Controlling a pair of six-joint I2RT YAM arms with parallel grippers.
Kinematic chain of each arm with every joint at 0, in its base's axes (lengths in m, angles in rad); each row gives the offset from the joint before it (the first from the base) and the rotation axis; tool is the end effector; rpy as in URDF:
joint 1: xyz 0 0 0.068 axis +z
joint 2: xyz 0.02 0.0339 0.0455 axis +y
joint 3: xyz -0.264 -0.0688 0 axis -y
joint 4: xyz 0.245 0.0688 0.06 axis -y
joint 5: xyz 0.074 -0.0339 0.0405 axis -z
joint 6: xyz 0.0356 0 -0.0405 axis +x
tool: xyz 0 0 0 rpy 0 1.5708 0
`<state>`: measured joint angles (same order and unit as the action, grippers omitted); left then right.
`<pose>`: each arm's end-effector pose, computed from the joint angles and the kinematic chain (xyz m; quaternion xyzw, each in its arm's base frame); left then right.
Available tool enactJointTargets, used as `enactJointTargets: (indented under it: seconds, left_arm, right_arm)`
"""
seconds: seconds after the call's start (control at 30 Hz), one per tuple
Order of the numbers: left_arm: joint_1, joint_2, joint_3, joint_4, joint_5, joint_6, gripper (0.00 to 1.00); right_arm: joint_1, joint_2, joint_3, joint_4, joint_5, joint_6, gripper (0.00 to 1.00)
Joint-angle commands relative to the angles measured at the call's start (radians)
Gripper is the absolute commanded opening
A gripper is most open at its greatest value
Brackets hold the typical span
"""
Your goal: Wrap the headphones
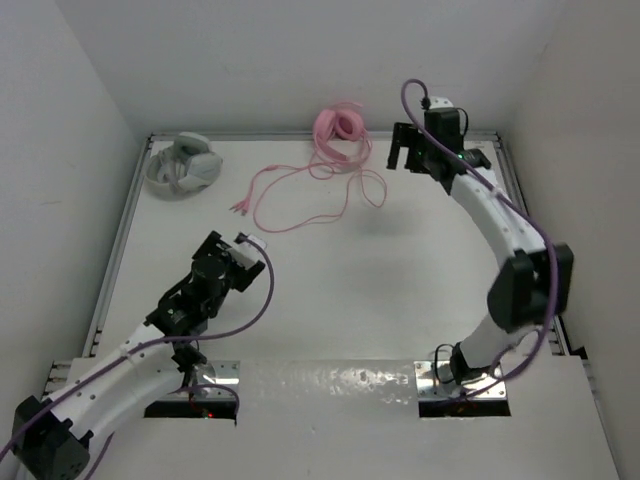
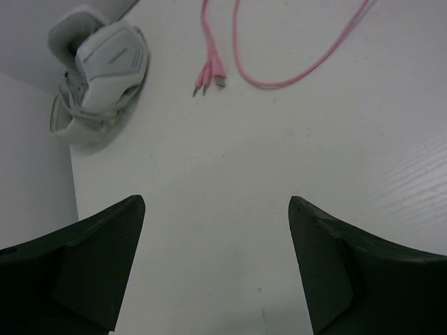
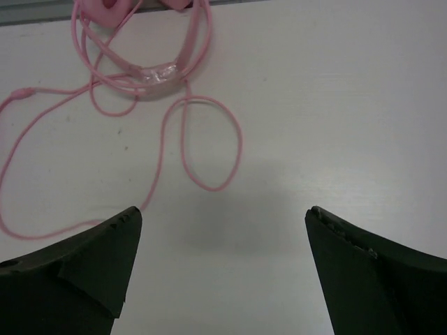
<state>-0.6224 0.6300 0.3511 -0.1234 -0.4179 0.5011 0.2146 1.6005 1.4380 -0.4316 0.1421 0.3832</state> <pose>0.1358 -0.0797 0.2176 0.3378 0.7515 0.1400 0.5491 0.3624 0.0738 0.3358 0.1074 0.8749 0.0779 0.4657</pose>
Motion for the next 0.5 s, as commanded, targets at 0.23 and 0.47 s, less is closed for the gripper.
enactJointTargets:
  seconds: [0.23,0.47]
  left_arm:
    - [0.208,0.295,0.173,-0.032,0.114,-0.127,0.83]
    - [0.242,0.434,0.292,-0.047,0.125,-0.082,0.83]
  right_arm:
    - [0.008,0.806,0.784,0.227,-0.052,0.155,0.89]
    - [0.015,1.041,0.814,0.472,0.073,0.299,0.81]
